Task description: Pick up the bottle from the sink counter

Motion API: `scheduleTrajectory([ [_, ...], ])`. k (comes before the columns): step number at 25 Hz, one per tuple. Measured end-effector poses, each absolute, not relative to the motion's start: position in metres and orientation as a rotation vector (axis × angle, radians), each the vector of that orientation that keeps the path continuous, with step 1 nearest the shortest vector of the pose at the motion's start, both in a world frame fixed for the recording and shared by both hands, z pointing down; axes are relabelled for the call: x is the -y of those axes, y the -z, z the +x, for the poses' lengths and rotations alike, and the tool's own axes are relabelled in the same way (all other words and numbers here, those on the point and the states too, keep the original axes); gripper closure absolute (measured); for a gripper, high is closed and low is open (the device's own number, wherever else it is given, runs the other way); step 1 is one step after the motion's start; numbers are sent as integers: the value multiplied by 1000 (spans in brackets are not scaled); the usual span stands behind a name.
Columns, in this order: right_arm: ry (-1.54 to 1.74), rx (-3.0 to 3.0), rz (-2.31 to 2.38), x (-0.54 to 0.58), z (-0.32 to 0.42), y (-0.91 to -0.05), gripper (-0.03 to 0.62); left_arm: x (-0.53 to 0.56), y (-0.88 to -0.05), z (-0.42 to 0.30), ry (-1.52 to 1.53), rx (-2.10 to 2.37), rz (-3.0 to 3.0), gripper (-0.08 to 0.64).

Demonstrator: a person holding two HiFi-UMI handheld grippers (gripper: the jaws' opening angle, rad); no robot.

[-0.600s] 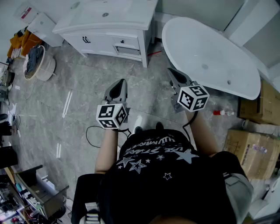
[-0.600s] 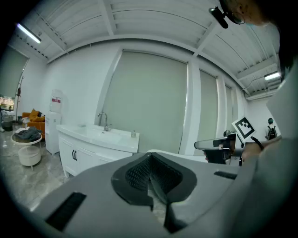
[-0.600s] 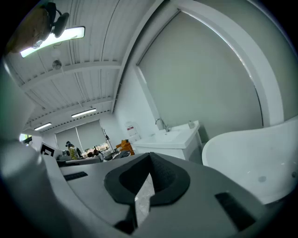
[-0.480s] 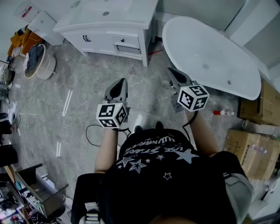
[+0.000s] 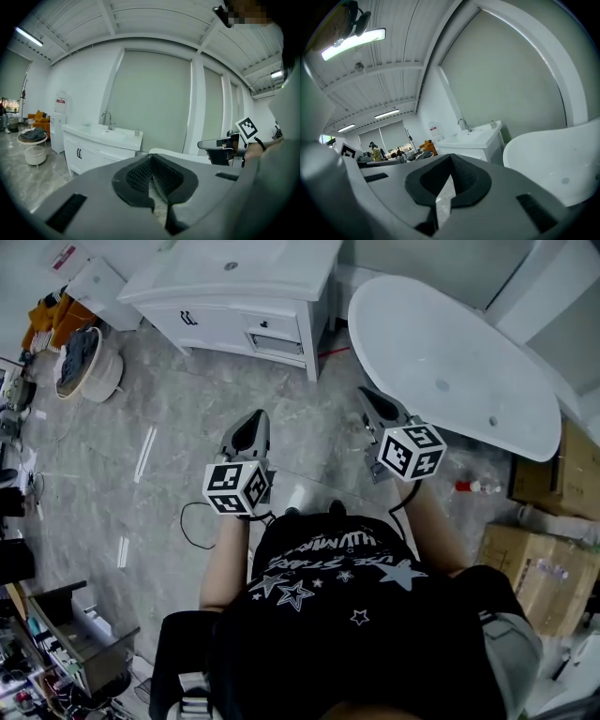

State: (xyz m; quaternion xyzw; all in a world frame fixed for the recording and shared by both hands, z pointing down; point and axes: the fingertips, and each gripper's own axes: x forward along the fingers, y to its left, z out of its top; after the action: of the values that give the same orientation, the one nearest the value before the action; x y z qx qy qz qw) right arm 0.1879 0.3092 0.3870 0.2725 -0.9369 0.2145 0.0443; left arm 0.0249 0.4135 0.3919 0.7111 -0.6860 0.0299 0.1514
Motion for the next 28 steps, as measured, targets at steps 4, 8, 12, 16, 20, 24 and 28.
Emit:
scheduleTrajectory([
  [4, -674, 2885, 842, -298, 201, -392, 586, -411, -398, 30, -76, 1991, 2017, 552],
  [8, -686, 2883, 836, -293, 204, -396, 586, -408, -398, 25, -61, 2016, 1988, 552],
  [12, -698, 2877, 838, -277, 196, -400, 586, -393, -401, 10, -58, 2027, 1976, 552],
  [16, -697, 2863, 860, -251, 179, -405, 586, -364, -407, -14, -47, 2022, 1975, 551],
  [20, -696, 2819, 931, -215, 162, -415, 586, -318, -418, -41, -27, 1969, 2000, 552],
  [24, -687, 2802, 991, -167, 130, -418, 586, -260, -420, -79, -16, 1927, 2044, 552],
  [28, -677, 2778, 1072, -116, 94, -413, 586, -198, -417, -123, -2, 1881, 2084, 552],
])
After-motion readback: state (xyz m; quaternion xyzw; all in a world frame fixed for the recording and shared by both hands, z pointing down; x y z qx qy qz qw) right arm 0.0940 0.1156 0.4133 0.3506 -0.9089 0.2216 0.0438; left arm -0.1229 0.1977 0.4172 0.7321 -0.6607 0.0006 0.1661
